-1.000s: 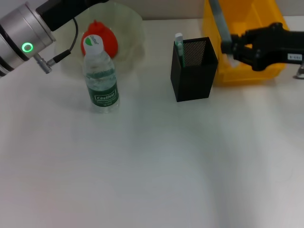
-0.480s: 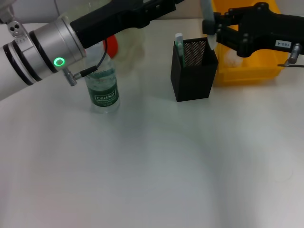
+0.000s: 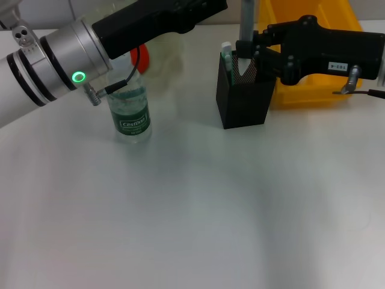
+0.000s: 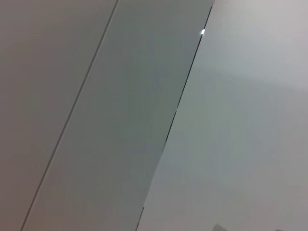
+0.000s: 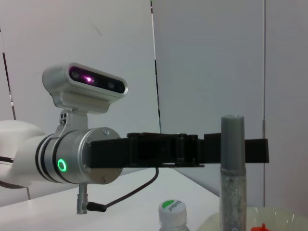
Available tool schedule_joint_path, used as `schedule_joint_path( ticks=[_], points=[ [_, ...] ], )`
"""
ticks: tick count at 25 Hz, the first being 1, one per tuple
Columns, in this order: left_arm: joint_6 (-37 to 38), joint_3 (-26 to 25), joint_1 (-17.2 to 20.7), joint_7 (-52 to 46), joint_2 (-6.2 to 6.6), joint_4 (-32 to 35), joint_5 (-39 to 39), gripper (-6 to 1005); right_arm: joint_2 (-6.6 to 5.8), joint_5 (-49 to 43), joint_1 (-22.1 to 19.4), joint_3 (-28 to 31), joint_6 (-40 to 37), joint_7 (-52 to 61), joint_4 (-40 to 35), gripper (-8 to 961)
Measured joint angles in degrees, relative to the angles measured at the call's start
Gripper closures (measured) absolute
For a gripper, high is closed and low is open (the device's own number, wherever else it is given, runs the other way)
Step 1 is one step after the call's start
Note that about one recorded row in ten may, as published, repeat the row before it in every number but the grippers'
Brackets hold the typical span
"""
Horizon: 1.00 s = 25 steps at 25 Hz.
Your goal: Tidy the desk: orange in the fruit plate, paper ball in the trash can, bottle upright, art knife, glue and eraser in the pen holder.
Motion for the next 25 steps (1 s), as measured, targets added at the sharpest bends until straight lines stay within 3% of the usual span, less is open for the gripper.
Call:
schedule_joint_path(
  ticks=[10,16,21,23,25],
  points=[
    [-2.0,-0.2,0.6,0.1,-0.09,-0.5,-1.7,398,0.16,1.1,0.4,0.5,0.5,-0.6,0.6,804],
    [-2.7,-0.7,1.5,-0.8,0.15,-0.5,-3.2,627,0.17,2.3,0.5,0.5,2.0,-0.6,0.7,804],
    [-5.5,-1.2,2.5,-1.2,-0.3,-0.3,-4.2,495,0.13,2.5,1.0,0.1,3.5,-0.6,1.0,803],
    [-4.9,-0.9,2.4,-0.9,-0.04,0.0,-4.6,340,0.11,2.5,1.5,0.2,4.6,0.0,1.5,803],
    [-4.5,-0.9,2.4,-0.7,0.03,0.3,-4.6,343,0.09,2.5,1.7,0.3,5.3,0.4,1.8,803]
  ],
)
